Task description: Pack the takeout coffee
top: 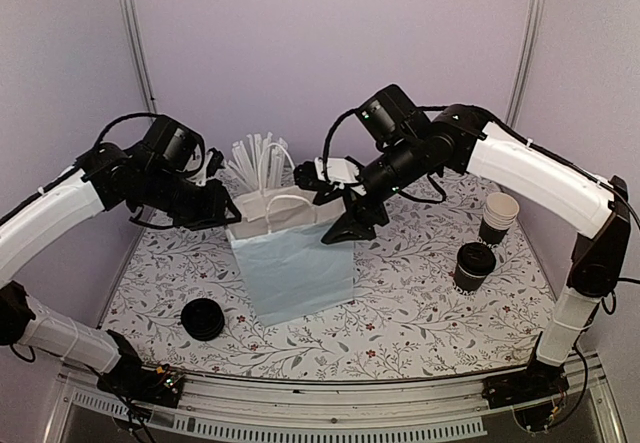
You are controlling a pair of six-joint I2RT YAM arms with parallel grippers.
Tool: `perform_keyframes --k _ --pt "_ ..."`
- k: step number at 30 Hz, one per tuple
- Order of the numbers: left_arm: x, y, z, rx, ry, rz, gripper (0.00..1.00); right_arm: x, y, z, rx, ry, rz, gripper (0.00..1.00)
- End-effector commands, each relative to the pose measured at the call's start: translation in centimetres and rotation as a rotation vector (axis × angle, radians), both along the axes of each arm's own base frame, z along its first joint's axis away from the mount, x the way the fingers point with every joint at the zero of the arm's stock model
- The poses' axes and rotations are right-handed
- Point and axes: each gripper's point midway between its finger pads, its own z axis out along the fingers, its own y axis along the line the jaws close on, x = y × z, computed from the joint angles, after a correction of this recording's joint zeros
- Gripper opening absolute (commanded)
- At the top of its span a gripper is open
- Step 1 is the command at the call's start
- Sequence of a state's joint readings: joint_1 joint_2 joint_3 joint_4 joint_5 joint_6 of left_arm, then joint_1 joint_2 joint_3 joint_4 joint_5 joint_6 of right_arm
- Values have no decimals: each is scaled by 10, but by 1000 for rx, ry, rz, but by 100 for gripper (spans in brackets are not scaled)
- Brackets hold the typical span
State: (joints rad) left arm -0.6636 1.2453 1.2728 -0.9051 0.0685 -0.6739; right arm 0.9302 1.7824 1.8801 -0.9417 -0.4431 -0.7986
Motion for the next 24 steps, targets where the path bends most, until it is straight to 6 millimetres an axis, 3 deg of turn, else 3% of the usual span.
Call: perform_keyframes --k 1,4,5,9,14,15,17,18,21,24 --pt "12 -9 12 5 -22 -43 24 1 2 6 15 -3 -16 77" --pt "22 -16 19 22 -36 -71 3 -1 -5 15 21 -20 -26 78" --pt "24 -19 20 26 -38 -81 0 -1 -8 18 20 -24 -30 79" --pt "32 -26 24 35 -48 -103 0 -14 -23 26 24 -34 -8 81" --pt "35 -31 19 41 -40 -126 0 -24 -14 27 49 22 35 79" --pt "36 -31 21 43 -42 -131 12 -27 -10 30 58 39 51 79" --pt "39 -26 32 77 -69 -129 56 -33 0 37 84 70 83 77" --pt "43 -23 42 106 -105 -135 69 -34 6 39 92 84 85 77" --pt "54 -19 81 156 -268 -181 97 -30 20 39 103 75 55 77" --pt "71 -28 114 140 -509 -235 100 -22 29 42 124 80 25 75"
